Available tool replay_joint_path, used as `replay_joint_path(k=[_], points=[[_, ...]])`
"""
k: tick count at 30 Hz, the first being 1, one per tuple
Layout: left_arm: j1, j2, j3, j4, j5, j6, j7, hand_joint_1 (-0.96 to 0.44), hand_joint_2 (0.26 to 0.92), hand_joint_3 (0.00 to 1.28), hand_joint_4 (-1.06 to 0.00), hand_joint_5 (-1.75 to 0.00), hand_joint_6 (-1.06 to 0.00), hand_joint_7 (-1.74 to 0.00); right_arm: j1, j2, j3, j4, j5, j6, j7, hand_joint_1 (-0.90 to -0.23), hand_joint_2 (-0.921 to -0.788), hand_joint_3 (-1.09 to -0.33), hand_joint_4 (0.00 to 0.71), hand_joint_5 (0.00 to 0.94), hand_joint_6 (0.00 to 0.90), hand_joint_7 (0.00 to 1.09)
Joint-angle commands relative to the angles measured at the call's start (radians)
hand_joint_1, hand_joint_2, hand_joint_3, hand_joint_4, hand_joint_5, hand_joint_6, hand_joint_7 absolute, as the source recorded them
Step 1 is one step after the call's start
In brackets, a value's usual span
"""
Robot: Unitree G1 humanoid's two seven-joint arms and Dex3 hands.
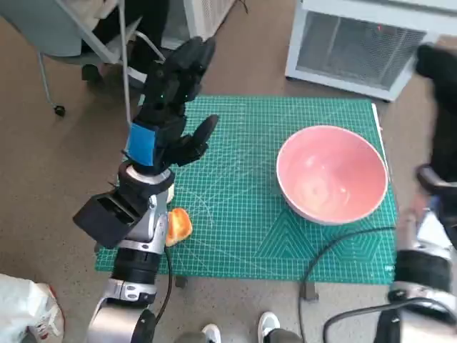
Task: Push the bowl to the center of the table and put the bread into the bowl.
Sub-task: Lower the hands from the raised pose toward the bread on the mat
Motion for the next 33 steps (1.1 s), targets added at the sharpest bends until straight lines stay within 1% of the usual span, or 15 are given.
replay_joint_path(k=[1,5,8,14,16,18,20,27,31,33], points=[[0.015,0.006,0.005,-0.019,-0.008,0.001,-0.004,-0.42,0.921,0.43,-0.31,0.00,-0.11,-0.56,0.033,-0.032,-0.037,0.145,-0.039,0.016,-0.090,-0.545,-0.921,-0.761,0.242,0.000,0.221,0.19],[0.019,0.008,0.008,-0.022,-0.009,0.005,-0.003,-0.42,0.921,0.43,-0.31,0.00,-0.11,-0.56,0.038,-0.052,-0.054,0.249,-0.034,0.055,-0.119,-0.533,-0.921,-0.766,0.245,0.002,0.223,0.19],[0.023,0.010,0.009,-0.028,-0.008,0.008,-0.001,-0.42,0.921,0.43,-0.31,0.00,-0.11,-0.56,0.041,-0.059,-0.059,0.302,-0.035,0.079,-0.131,-0.516,-0.921,-0.775,0.242,0.001,0.226,0.19],[0.028,0.011,0.014,-0.040,-0.002,0.018,0.007,-0.41,0.921,0.43,-0.31,0.00,-0.11,-0.56,0.049,-0.056,-0.048,0.391,-0.054,0.147,-0.173,-0.482,-0.921,-0.793,0.212,0.000,0.218,0.18],[0.031,0.012,0.015,-0.045,0.002,0.020,0.011,-0.42,0.921,0.43,-0.31,0.00,-0.11,-0.56,0.051,-0.051,-0.040,0.416,-0.068,0.175,-0.195,-0.471,-0.921,-0.802,0.192,0.000,0.207,0.16],[0.033,0.013,0.016,-0.050,0.005,0.022,0.014,-0.42,0.921,0.43,-0.31,0.00,-0.11,-0.56,0.051,-0.044,-0.034,0.435,-0.083,0.204,-0.216,-0.465,-0.921,-0.811,0.182,0.000,0.201,0.16],[0.037,0.014,0.017,-0.055,0.008,0.024,0.017,-0.42,0.921,0.42,-0.31,0.00,-0.11,-0.55,0.049,-0.033,-0.028,0.450,-0.090,0.235,-0.230,-0.462,-0.921,-0.817,0.176,0.000,0.198,0.15],[0.047,0.025,0.022,-0.066,0.029,0.024,0.037,-0.42,0.921,0.42,-0.31,0.00,-0.12,-0.55,0.028,0.011,-0.027,0.487,-0.095,0.362,-0.236,-0.463,-0.921,-0.811,0.167,0.001,0.200,0.13],[0.055,0.034,0.026,-0.077,0.041,0.023,0.048,-0.42,0.921,0.42,-0.31,0.00,-0.12,-0.54,0.014,0.041,-0.037,0.496,-0.087,0.416,-0.226,-0.473,-0.921,-0.814,0.167,0.001,0.200,0.13],[0.060,0.038,0.028,-0.083,0.046,0.024,0.053,-0.43,0.921,0.42,-0.31,0.00,-0.12,-0.54,0.005,0.056,-0.036,0.500,-0.092,0.440,-0.230,-0.476,-0.921,-0.814,0.168,0.001,0.202,0.12]])
